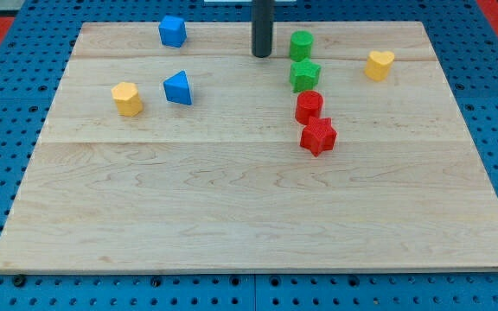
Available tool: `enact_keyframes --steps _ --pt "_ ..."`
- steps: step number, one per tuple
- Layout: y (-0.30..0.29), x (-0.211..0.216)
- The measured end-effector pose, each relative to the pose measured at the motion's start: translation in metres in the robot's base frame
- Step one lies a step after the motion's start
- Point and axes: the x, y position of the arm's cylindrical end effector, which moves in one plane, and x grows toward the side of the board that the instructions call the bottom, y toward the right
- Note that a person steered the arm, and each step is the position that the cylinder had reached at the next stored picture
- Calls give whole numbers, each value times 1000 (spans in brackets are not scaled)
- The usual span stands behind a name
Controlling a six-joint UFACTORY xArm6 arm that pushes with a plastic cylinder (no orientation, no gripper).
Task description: Move the yellow heart to the green circle
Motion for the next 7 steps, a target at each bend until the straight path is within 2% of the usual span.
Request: enact_keyframes --steps 2,3,6,7 --pt "-69 -61" --pt "-59 -68" --pt "80 -68" --pt "81 -68"
